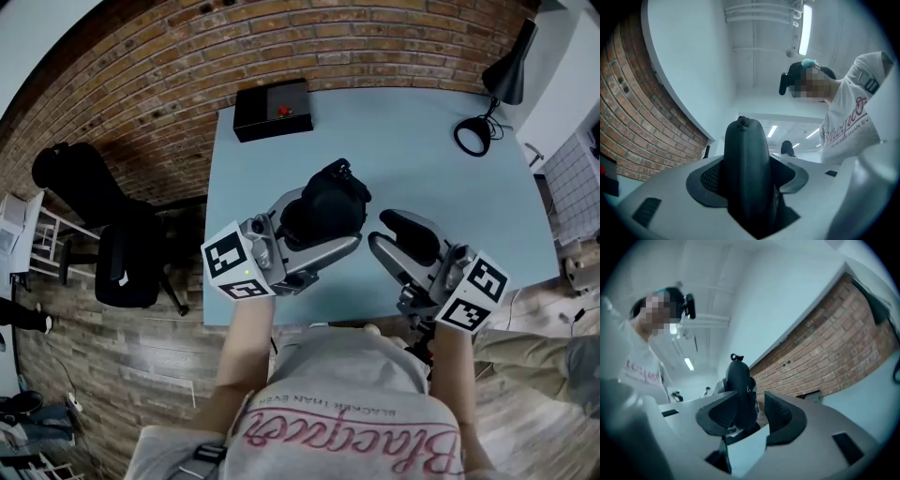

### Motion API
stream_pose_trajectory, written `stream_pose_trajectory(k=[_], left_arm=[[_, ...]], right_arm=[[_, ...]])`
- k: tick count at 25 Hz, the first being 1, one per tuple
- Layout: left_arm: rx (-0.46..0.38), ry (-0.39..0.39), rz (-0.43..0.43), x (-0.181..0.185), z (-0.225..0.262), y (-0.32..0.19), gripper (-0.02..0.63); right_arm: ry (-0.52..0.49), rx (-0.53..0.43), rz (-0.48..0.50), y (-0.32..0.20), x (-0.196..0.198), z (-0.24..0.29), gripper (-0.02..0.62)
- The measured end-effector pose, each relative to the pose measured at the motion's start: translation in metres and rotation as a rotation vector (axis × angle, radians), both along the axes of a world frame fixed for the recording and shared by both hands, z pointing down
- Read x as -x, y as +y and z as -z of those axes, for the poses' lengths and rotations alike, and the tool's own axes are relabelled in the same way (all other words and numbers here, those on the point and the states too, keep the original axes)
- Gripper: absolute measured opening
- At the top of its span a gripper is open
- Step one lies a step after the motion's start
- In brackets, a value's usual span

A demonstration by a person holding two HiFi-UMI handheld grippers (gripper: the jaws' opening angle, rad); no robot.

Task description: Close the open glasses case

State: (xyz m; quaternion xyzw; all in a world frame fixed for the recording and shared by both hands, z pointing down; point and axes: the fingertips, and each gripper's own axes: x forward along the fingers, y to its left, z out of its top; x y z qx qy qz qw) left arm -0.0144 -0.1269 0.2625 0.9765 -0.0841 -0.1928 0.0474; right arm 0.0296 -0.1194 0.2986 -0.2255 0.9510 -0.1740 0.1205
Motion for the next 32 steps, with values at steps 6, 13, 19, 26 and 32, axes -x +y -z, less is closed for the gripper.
stream_pose_trajectory(k=[6, 13, 19, 26, 32], left_arm=[[0.044, -0.174, -0.145, -0.012, -0.008, 0.008, 0.273], [0.032, -0.296, -0.249, -0.017, -0.017, 0.019, 0.273], [0.079, -0.313, -0.230, -0.017, -0.021, 0.014, 0.273], [0.187, -0.307, -0.252, -0.026, -0.025, 0.009, 0.273], [0.406, -0.235, -0.181, -0.028, -0.026, -0.016, 0.273]], right_arm=[[0.282, -0.244, 0.069, 0.014, 0.019, -0.009, 0.164], [0.434, -0.401, 0.132, 0.024, 0.029, -0.009, 0.064], [0.573, -0.496, 0.075, 0.022, 0.029, -0.016, 0.044], [0.785, -0.530, 0.039, 0.016, 0.015, -0.028, 0.040], [0.840, -0.570, -0.152, -0.001, 0.010, -0.025, 0.041]])
